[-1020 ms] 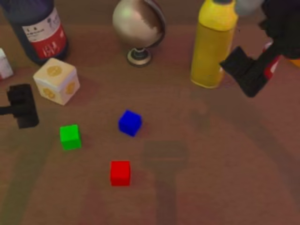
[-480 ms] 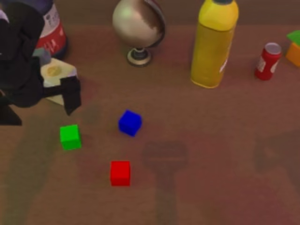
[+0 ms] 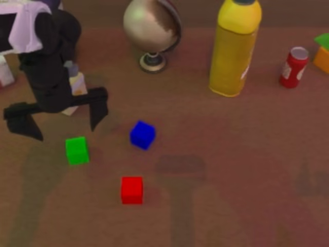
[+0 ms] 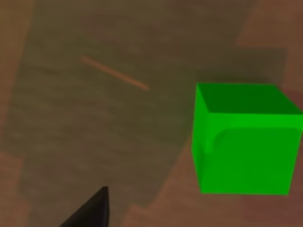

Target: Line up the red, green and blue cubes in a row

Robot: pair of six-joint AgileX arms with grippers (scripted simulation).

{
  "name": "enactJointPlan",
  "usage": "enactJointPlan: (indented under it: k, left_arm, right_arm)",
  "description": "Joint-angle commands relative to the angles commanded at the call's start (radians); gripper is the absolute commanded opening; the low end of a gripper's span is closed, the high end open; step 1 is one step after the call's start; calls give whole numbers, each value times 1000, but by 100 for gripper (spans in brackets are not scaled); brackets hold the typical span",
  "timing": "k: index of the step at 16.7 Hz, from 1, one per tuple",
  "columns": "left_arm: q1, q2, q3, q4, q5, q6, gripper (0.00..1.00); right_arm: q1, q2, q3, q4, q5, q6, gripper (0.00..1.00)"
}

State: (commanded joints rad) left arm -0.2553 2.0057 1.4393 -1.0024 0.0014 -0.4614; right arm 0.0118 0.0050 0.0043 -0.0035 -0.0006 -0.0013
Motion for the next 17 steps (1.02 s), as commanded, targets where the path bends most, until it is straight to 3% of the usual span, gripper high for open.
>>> enactJointPlan:
  k: [7,17]
  left_arm:
    - [2,18,0,13,0,-1,100]
    - [1,141,-137,276,1,2,100]
  right_arm:
    - [-2,-5,-4,3,1,1,100]
    - [-2,-5,-4,3,1,1,100]
